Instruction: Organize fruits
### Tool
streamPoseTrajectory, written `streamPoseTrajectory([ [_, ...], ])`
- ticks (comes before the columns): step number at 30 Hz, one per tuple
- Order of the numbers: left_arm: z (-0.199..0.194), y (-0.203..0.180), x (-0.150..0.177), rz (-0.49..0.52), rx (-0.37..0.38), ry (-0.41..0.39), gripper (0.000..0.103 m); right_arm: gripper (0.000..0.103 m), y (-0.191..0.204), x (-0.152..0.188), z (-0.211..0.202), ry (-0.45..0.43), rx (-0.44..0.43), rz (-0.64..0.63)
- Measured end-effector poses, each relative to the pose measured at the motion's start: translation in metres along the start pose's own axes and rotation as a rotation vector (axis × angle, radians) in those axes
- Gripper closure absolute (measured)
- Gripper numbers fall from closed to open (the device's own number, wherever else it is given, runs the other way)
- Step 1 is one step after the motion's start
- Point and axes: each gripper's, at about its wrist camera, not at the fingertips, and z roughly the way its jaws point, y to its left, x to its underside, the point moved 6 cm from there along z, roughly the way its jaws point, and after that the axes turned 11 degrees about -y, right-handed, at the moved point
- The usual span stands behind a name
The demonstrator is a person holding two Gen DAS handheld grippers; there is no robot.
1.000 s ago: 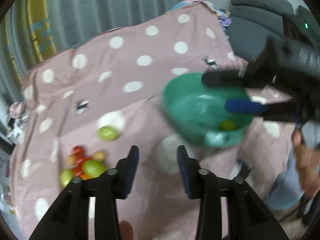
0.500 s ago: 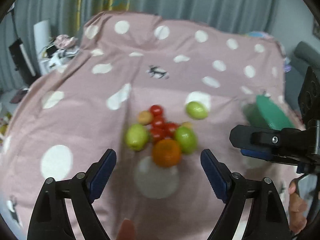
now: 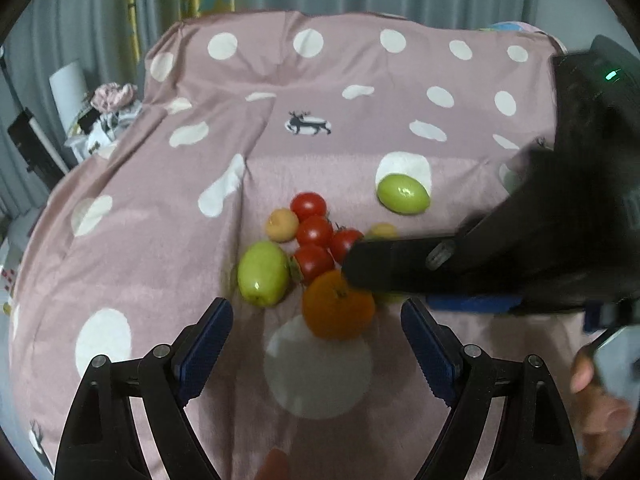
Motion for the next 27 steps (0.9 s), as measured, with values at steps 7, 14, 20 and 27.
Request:
streamPoseTrajectory([
  [7,0.018,0.006,0.002,-0.048,0.017,0.045,0.037,0.030,-0.013,0.003,0.013,0.026,0.015,0.070],
  [14,0.015,-0.001,0.000,-0.041,0.033,0.035,0.055,0.050,-0.012,0.002,0.018,0.035,0.032,0.052],
  [20,0.016,-0.014,0.005,0.074,0.012,0.037,0.061,0.066,-0.007,0.006,0.024,0.063,-0.027,0.039],
  [27,0.013,-0.004,0.002,-0.006,0.024,0.049,0.062,0.068,-0.002,0.005,0.025,0.034,-0.037,0.036],
])
